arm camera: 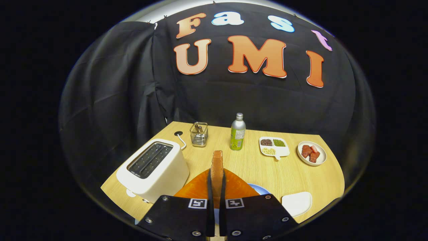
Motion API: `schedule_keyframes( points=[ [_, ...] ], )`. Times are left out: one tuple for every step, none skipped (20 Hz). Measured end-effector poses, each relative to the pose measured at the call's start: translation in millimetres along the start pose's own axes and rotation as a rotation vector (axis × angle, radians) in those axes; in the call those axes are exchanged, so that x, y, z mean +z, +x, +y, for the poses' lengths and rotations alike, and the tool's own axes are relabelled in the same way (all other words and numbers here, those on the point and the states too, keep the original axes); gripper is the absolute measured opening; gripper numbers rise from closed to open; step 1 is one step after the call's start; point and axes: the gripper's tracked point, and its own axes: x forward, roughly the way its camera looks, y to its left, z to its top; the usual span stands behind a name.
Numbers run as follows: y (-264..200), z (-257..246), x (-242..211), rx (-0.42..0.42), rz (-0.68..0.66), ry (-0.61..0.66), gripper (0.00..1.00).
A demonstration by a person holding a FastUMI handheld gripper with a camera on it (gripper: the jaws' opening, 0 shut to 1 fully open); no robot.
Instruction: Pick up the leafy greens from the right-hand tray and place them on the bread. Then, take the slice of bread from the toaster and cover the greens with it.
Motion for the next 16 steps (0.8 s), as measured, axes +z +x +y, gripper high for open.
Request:
schedule_keyframes(
  points=[
    [1, -3, -5, 0.001, 0.011, 0.004, 0.06],
    [2, -4, -11, 0.003, 0.018, 0.008, 0.06],
    [4, -6, -16, 0.004, 0.026, 0.008, 0.06],
    [4, -8, -21, 0.006, 0.031, 0.008, 0.06],
    [6, -10, -27, 0.008, 0.037, 0.009, 0.06],
    [7, -12, -34, 0.012, 0.045, 0.010, 0.06],
    [8, -14, -40, 0.017, 0.053, 0.014, 0.06],
    [10, -15, -47, 0.022, 0.060, 0.018, 0.06],
    [12, -18, -52, 0.025, 0.068, 0.022, 0.06],
    [14, -21, -59, 0.025, 0.075, 0.025, 0.06],
    [15, -24, -65, 0.022, 0.080, 0.029, 0.06],
    [16, -26, -69, 0.023, 0.084, 0.036, 0.06],
    [18, -29, -73, 0.028, 0.087, 0.043, 0.06],
    [19, -29, -75, 0.041, 0.082, 0.057, 0.06],
    [21, -29, -76, 0.054, 0.075, 0.072, 0.06],
    [22, -31, -78, 0.061, 0.071, 0.082, 0.06]
  ],
)
